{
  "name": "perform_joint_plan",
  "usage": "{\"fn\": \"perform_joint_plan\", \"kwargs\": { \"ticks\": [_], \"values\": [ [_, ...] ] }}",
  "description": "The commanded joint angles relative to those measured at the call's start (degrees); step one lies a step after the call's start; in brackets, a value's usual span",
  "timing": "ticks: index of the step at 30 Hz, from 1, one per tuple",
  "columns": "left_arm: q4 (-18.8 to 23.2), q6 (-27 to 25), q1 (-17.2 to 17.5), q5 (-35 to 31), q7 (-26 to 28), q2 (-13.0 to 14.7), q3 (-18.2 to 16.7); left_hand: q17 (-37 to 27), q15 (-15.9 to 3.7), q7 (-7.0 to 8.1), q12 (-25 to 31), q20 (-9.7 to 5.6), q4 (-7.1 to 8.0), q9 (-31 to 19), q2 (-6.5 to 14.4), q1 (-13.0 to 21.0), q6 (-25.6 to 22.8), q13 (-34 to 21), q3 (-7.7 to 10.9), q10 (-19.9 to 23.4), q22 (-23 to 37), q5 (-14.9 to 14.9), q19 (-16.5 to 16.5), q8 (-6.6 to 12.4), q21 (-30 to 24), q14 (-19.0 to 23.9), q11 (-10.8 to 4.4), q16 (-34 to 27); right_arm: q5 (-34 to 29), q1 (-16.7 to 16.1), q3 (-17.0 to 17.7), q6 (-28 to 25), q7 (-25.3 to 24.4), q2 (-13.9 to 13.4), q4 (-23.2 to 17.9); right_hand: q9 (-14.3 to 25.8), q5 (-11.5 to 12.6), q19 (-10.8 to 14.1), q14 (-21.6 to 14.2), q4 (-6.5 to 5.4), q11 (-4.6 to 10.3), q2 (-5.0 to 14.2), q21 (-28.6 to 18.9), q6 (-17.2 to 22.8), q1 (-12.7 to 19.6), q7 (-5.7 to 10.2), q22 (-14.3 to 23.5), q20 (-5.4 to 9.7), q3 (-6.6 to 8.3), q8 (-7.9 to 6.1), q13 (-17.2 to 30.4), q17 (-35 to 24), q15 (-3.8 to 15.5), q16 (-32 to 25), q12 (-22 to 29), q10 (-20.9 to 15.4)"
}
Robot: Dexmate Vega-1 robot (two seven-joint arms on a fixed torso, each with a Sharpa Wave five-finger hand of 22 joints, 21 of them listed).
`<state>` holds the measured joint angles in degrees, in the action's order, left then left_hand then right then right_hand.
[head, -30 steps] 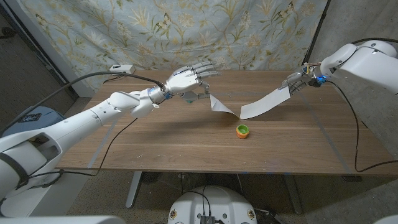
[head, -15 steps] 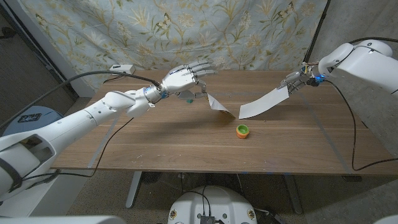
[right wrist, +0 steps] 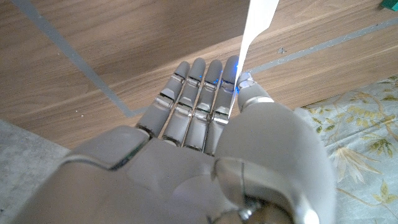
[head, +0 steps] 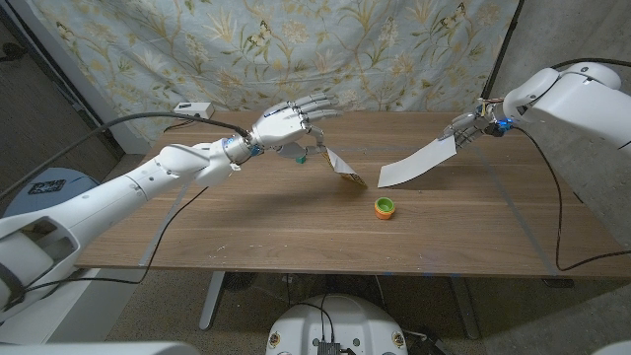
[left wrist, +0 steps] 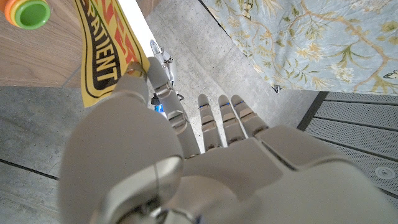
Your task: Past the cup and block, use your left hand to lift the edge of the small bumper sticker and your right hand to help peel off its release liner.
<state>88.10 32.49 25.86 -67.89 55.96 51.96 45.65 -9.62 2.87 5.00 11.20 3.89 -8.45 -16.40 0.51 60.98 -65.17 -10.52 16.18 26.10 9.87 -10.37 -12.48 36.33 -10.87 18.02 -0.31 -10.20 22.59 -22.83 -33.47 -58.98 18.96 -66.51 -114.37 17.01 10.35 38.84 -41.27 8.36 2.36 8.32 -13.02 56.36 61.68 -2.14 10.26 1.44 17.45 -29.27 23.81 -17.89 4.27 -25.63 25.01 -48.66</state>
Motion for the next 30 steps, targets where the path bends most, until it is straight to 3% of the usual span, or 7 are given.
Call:
{"fn": "perform_joint_plan", "kwargs": {
  "ticks": [1, 8, 21, 26, 30],
  "values": [
    [2.0, -0.3, 2.0, 0.7, -1.1, 1.3, -2.0, -0.1, -0.07, 0.45, 0.3, -0.34, 0.16, -0.2, 0.1, -0.4, 0.0, -0.3, -0.14, 0.4, 0.1, -0.1, 0.0, 0.24, -0.2, 0.5, -0.48, -0.2, 0.6, 0.2, -0.2, -0.8, -0.4, 0.3, -1.0, 0.0, 0.2, 0.2, -0.4, -0.32, 0.15, 0.12, -0.1, -0.4, -0.5, 0.13, 0.2, -0.19, -0.08, -0.08, 0.2, -0.2, 3.54, 0.1, 0.0, 0.2],
    [3.0, -1.1, 3.8, 2.4, -3.5, 1.7, -3.4, -0.2, -0.01, 1.08, 0.2, -0.29, 0.38, -0.7, 0.2, -0.8, 0.8, -0.3, -0.21, 0.2, 0.1, 0.0, 0.1, 0.36, -0.2, 0.4, -0.39, -0.2, 0.5, 0.6, -0.7, -0.5, 0.1, 0.2, -1.2, 0.2, 0.0, -0.2, 0.2, -1.17, -0.29, 0.34, 0.1, -1.9, -1.9, 1.40, 0.2, -0.33, -0.54, 0.24, -0.1, -0.2, 3.22, 0.6, -0.6, 0.9],
    [5.6, -2.5, 7.1, 4.1, -6.0, 3.2, -6.1, -0.3, -0.01, 1.20, 0.0, -0.29, 0.95, -0.7, 0.6, -2.0, 2.8, -0.3, -0.24, -0.4, 0.1, 0.1, 0.4, -0.36, -0.1, 0.1, -0.47, -0.2, -0.3, 2.4, -2.5, 0.8, 3.7, 0.1, -0.8, -0.1, -0.2, -0.7, 1.0, -2.05, -1.11, -0.31, 0.3, -5.8, -4.3, 1.40, 0.2, -1.02, -1.64, 1.82, -0.7, 0.0, 2.44, 1.4, -1.7, 2.2],
    [7.1, -3.0, 8.6, 5.7, -8.5, 4.0, -7.5, -0.3, 0.39, 0.65, -0.1, -0.04, 1.65, 0.0, 0.8, -3.8, 6.4, -0.3, -0.52, -1.1, 0.1, 0.2, 0.8, -2.11, -0.1, -0.5, -0.55, 0.0, -0.4, 2.9, -3.0, 1.3, 5.0, 0.6, -0.4, -0.4, -0.2, -1.0, 1.6, -2.30, -1.67, -0.91, 0.4, -8.0, -5.5, 0.90, 0.1, -1.40, -2.39, 2.91, -1.0, 0.1, 1.74, 1.9, -2.2, 2.9],
    [9.0, -3.9, 10.3, 7.8, -12.9, 4.9, -9.0, -0.2, 1.21, -0.41, -0.4, 0.46, 2.29, 1.6, 1.0, -6.4, 14.1, -0.3, -0.84, -3.1, 0.1, 0.1, 1.2, -6.51, -0.1, -2.1, 0.49, 0.2, -0.1, 2.7, -2.6, 2.6, 5.4, 1.1, 0.2, -0.8, -0.1, -1.2, 2.2, -2.21, -2.18, -1.12, 0.5, -10.0, -6.0, 0.59, 0.1, -1.69, -2.75, 4.05, -1.3, 0.0, 1.38, 2.2, -2.7, 3.6]
  ]
}}
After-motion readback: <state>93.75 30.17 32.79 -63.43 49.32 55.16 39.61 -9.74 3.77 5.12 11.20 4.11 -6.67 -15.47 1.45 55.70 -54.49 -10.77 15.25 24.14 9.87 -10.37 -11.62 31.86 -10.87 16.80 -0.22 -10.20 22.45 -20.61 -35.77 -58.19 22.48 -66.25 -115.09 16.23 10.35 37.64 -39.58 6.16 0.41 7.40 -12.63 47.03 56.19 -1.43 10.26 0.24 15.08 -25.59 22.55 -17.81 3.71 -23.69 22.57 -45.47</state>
